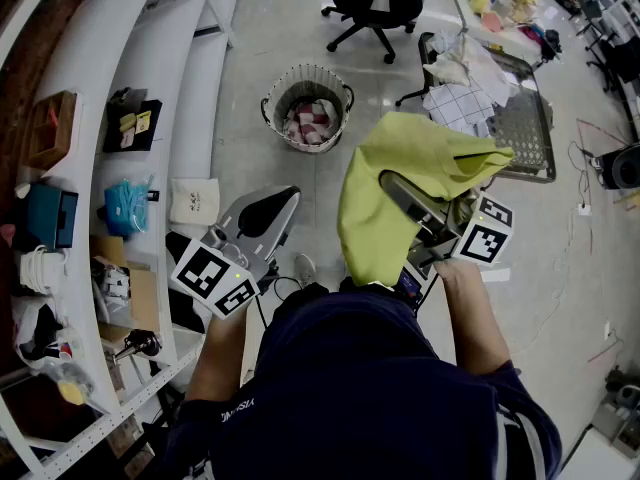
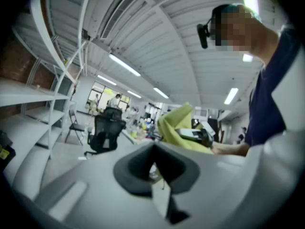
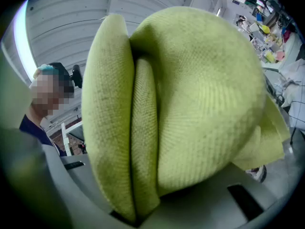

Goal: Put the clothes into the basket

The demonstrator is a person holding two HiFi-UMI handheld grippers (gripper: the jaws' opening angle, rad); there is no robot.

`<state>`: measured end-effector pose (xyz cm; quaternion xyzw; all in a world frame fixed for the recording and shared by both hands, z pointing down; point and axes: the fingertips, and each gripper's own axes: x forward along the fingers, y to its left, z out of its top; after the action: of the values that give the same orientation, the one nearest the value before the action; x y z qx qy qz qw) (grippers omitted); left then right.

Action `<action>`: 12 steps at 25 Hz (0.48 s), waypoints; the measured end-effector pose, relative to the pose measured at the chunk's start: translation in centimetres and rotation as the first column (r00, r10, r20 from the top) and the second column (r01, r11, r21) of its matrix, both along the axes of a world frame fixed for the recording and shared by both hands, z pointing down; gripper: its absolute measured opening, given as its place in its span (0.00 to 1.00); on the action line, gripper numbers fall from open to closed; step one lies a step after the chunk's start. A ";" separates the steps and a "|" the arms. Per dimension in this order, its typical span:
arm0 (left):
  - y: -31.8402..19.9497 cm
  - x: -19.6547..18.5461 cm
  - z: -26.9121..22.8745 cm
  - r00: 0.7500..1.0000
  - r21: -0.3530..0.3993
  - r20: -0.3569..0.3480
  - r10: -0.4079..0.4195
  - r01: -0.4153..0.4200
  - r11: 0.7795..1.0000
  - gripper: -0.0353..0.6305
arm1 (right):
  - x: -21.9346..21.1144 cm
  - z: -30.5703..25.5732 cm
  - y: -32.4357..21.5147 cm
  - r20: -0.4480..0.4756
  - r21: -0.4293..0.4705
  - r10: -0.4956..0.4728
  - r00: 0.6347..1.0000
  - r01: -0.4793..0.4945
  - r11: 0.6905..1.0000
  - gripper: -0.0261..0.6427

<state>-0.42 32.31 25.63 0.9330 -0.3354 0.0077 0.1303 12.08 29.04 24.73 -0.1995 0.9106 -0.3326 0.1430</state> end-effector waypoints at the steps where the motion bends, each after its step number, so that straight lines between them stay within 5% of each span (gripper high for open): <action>1: 0.0 0.0 0.0 1.000 0.000 0.000 -0.001 0.001 1.000 0.06 | 0.0 0.0 0.0 0.001 -0.001 -0.001 1.000 0.001 1.000 0.18; 12: -0.3 0.5 0.4 1.000 -0.012 0.007 -0.006 0.006 1.000 0.06 | 0.5 0.2 -0.4 0.007 -0.008 -0.007 1.000 0.007 1.000 0.18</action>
<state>0.12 31.99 26.06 0.9312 -0.3386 0.0126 0.1345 12.60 28.63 24.95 -0.1957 0.9095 -0.3372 0.1444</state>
